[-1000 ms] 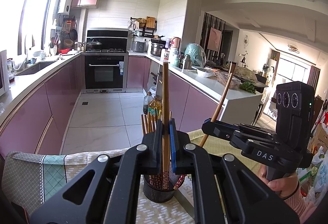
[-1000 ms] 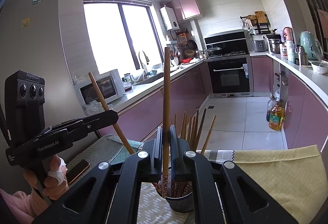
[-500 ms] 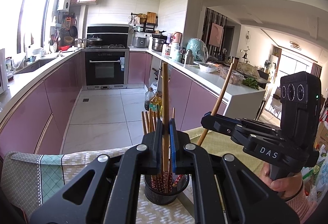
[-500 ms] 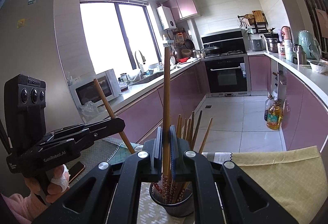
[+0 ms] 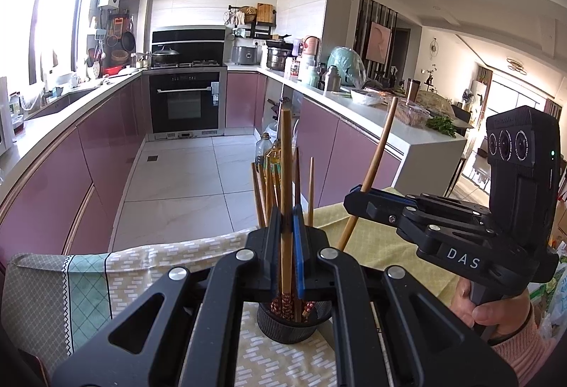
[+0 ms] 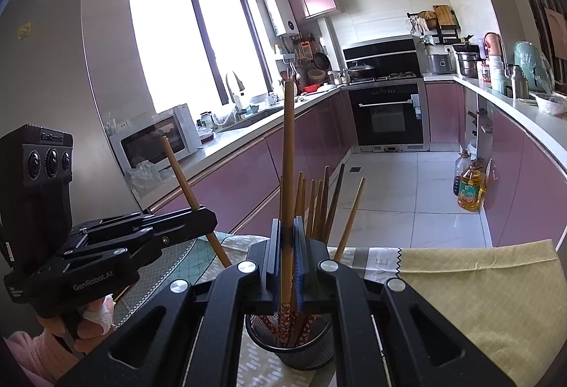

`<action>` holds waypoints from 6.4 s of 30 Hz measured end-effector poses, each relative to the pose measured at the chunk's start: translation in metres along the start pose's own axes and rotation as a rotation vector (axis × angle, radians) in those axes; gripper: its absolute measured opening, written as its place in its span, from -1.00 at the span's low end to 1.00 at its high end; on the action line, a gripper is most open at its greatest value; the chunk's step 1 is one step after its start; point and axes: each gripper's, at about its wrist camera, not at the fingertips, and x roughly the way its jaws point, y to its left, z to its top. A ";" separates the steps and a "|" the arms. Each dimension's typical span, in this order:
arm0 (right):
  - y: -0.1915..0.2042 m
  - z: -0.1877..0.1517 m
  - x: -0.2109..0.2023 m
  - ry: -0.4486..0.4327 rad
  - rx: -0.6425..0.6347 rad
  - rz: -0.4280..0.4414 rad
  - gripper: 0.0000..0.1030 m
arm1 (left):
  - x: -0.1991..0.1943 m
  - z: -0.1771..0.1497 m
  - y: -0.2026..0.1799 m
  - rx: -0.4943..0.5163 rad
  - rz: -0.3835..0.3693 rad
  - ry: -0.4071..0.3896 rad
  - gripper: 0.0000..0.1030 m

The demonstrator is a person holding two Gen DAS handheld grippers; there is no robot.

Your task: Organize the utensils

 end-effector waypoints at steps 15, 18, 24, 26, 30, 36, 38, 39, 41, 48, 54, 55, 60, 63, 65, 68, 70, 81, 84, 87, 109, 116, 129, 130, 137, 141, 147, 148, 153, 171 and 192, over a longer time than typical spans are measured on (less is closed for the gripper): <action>-0.004 -0.007 0.015 0.041 0.006 -0.017 -0.89 | 0.020 -0.009 0.004 0.007 0.001 0.053 -0.86; -0.005 -0.009 0.017 0.050 0.006 -0.018 -0.89 | 0.022 -0.012 0.005 0.009 0.002 0.061 -0.86; -0.007 -0.014 0.026 0.073 0.008 -0.022 -0.89 | 0.031 -0.014 0.007 0.011 -0.008 0.088 -0.86; -0.008 -0.015 0.030 0.080 0.010 -0.023 -0.89 | 0.034 -0.014 0.008 0.013 -0.011 0.094 -0.86; -0.009 -0.019 0.037 0.102 0.013 -0.022 -0.88 | 0.044 -0.013 0.008 0.013 -0.020 0.114 -0.86; -0.013 -0.023 0.045 0.118 0.032 -0.032 -0.82 | 0.063 -0.019 0.012 0.000 -0.019 0.150 -0.85; -0.014 -0.024 0.045 0.122 0.038 -0.031 -0.79 | 0.067 -0.022 0.015 -0.006 -0.012 0.161 -0.85; -0.014 -0.025 0.046 0.124 0.038 -0.032 -0.76 | 0.070 -0.023 0.017 -0.012 -0.009 0.168 -0.85; -0.015 -0.027 0.045 0.124 0.044 -0.032 -0.74 | 0.071 -0.027 0.020 -0.024 -0.011 0.177 -0.83; -0.013 -0.035 0.037 0.130 0.046 -0.024 -0.54 | 0.061 -0.046 0.032 -0.060 -0.002 0.161 -0.53; -0.002 -0.047 0.017 0.087 0.035 -0.050 0.10 | 0.034 -0.065 0.035 -0.060 0.059 0.092 0.06; 0.000 -0.049 0.012 0.074 0.031 -0.060 0.25 | 0.027 -0.070 0.038 -0.062 0.071 0.078 0.26; 0.012 -0.060 -0.010 0.001 -0.004 -0.144 0.72 | 0.001 -0.083 0.048 -0.084 0.141 0.003 0.82; 0.018 -0.069 -0.015 -0.021 -0.028 -0.201 0.86 | -0.014 -0.089 0.047 -0.069 0.185 -0.040 0.89; 0.025 -0.075 -0.019 -0.044 -0.058 -0.226 0.87 | -0.021 -0.094 0.048 -0.060 0.211 -0.058 0.89; 0.033 -0.081 -0.020 -0.070 -0.084 -0.251 0.87 | -0.032 -0.099 0.047 -0.059 0.238 -0.086 0.89; 0.037 -0.085 -0.022 -0.091 -0.093 -0.266 0.87 | -0.041 -0.101 0.047 -0.061 0.256 -0.112 0.89; 0.057 -0.100 -0.039 -0.184 -0.121 -0.291 0.87 | -0.078 -0.115 0.039 -0.044 0.339 -0.240 0.89; 0.061 -0.101 -0.041 -0.198 -0.123 -0.292 0.87 | -0.083 -0.116 0.038 -0.036 0.344 -0.253 0.89; 0.064 -0.102 -0.044 -0.210 -0.127 -0.294 0.87 | -0.086 -0.118 0.038 -0.036 0.343 -0.259 0.89; 0.068 -0.103 -0.048 -0.240 -0.136 -0.319 0.87 | -0.097 -0.122 0.033 -0.038 0.359 -0.300 0.89; 0.068 -0.102 -0.046 -0.246 -0.132 -0.322 0.87 | -0.097 -0.123 0.031 -0.035 0.363 -0.304 0.89; 0.068 -0.102 -0.045 -0.245 -0.131 -0.321 0.87 | -0.099 -0.124 0.030 -0.032 0.377 -0.309 0.89; 0.068 -0.102 -0.045 -0.245 -0.130 -0.321 0.87 | -0.099 -0.124 0.030 -0.032 0.377 -0.309 0.89; 0.069 -0.103 -0.044 -0.244 -0.128 -0.321 0.87 | -0.099 -0.124 0.030 -0.032 0.377 -0.309 0.89; 0.070 -0.104 -0.043 -0.244 -0.128 -0.320 0.87 | -0.099 -0.125 0.030 -0.033 0.378 -0.308 0.89; 0.070 -0.105 -0.044 -0.245 -0.126 -0.320 0.87 | -0.099 -0.125 0.030 -0.034 0.377 -0.307 0.89; 0.069 -0.105 -0.045 -0.245 -0.125 -0.320 0.87 | -0.099 -0.125 0.030 -0.034 0.377 -0.307 0.89; 0.069 -0.105 -0.045 -0.247 -0.125 -0.322 0.87 | -0.099 -0.126 0.029 -0.035 0.375 -0.304 0.89; 0.069 -0.105 -0.045 -0.245 -0.124 -0.322 0.87 | -0.098 -0.126 0.030 -0.041 0.378 -0.302 0.89; 0.068 -0.106 -0.044 -0.246 -0.120 -0.326 0.87 | -0.098 -0.126 0.031 -0.041 0.379 -0.302 0.89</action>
